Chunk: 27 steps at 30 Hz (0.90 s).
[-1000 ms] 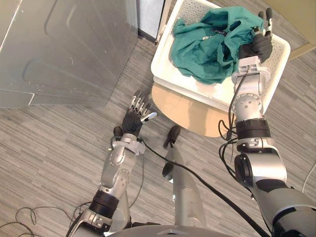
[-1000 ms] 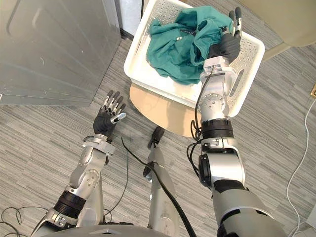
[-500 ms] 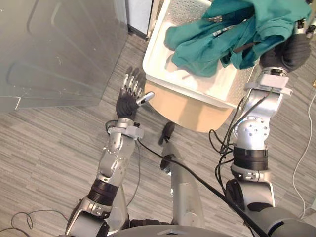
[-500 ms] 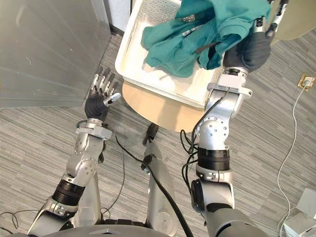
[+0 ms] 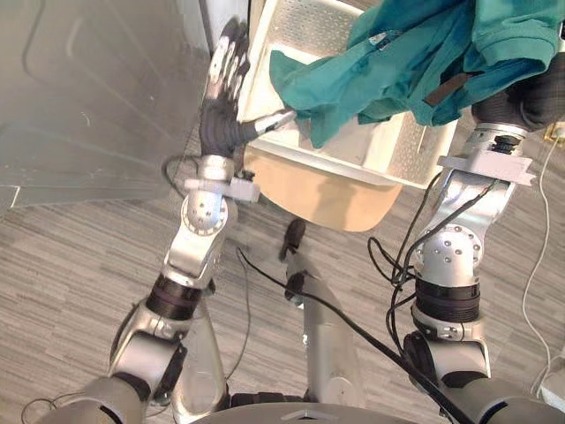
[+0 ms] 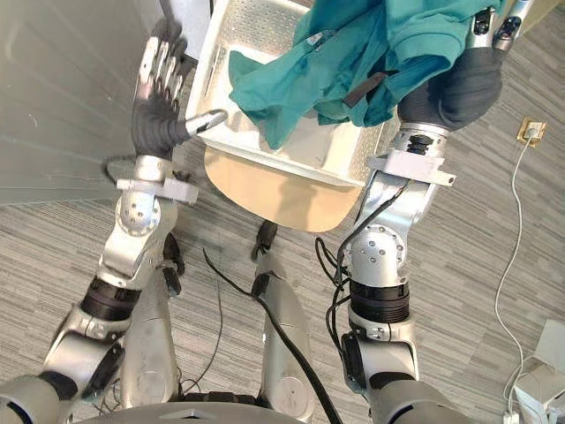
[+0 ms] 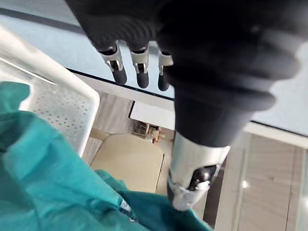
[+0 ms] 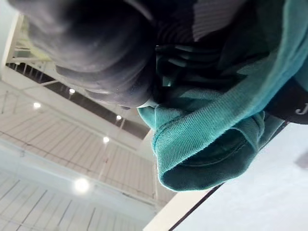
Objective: Pick up the laundry basket with both hands and put the clothes into the washing machine.
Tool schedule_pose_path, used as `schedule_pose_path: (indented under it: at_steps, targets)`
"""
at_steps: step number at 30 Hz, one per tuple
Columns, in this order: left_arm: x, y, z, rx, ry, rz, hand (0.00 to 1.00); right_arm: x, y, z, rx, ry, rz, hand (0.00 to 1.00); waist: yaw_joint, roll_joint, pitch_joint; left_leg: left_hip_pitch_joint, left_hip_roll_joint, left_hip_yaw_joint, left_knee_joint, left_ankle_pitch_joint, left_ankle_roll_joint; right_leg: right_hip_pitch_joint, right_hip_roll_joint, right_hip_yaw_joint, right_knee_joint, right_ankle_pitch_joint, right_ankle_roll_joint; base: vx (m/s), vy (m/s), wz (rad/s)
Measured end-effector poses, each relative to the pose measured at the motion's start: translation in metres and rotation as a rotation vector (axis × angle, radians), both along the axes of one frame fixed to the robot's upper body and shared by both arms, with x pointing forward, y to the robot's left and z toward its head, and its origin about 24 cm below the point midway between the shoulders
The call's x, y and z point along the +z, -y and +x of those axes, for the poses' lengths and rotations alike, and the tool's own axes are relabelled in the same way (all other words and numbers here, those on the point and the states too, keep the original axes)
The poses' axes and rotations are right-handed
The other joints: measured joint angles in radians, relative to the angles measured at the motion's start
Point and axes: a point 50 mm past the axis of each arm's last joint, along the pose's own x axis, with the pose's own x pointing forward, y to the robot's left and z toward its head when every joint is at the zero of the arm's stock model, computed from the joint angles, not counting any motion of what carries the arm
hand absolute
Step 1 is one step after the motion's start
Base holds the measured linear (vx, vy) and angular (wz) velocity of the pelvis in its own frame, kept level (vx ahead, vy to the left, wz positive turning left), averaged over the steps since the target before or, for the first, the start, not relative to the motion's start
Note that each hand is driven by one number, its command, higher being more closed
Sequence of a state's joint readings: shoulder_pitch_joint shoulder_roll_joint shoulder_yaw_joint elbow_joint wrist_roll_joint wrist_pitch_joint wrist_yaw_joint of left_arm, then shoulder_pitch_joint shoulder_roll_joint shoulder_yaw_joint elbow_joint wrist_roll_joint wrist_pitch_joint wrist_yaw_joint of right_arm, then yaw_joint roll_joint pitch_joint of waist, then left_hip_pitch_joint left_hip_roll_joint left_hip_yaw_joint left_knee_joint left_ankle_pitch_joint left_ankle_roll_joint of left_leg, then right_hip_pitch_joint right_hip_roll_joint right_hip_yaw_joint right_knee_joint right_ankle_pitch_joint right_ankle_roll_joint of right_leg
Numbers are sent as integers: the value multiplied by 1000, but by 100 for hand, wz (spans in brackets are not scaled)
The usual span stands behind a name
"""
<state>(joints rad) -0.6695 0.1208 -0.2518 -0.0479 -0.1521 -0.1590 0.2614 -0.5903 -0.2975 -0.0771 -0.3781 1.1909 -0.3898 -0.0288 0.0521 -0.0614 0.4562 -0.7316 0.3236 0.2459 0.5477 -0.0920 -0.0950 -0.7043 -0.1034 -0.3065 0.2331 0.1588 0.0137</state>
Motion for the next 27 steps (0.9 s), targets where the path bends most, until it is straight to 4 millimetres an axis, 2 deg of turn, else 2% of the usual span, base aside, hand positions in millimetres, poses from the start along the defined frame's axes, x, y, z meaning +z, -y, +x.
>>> schedule_pose_path:
  at_steps: [3,5,12,19,24,27]
  targets:
    - [21,7,10,81,67,118,0,0,-5,0,24,1,-20,100,-11,0,0,-17,5,1,11,-3,2,-13,3,2,-2,6,-1,-9,2,-4]
    - [28,11,13,114,86,160,0,1,-10,-1,55,4,-33,100,-13,0,0,-23,7,7,14,-6,2,-20,5,7,-7,15,-6,2,7,-9]
    - [29,19,33,155,17,230,0,13,-31,-7,138,74,-106,100,-25,0,0,-25,27,33,46,-32,3,-26,23,36,-26,34,-1,4,9,-16]
    - [34,43,43,76,-61,233,0,27,-62,-11,265,135,-134,100,-29,0,0,-35,40,44,59,-34,3,-26,37,47,-56,59,-4,-20,-3,-7]
    - [36,59,43,12,-92,223,0,28,-74,-12,324,145,-118,100,-33,0,0,-36,41,56,63,-35,5,-24,38,54,-79,69,2,-22,1,-5]
    - [39,64,43,-29,-110,198,0,27,-86,-13,375,141,-117,100,-47,1,-1,-35,41,56,63,-35,5,-17,40,54,-95,79,3,0,0,0]
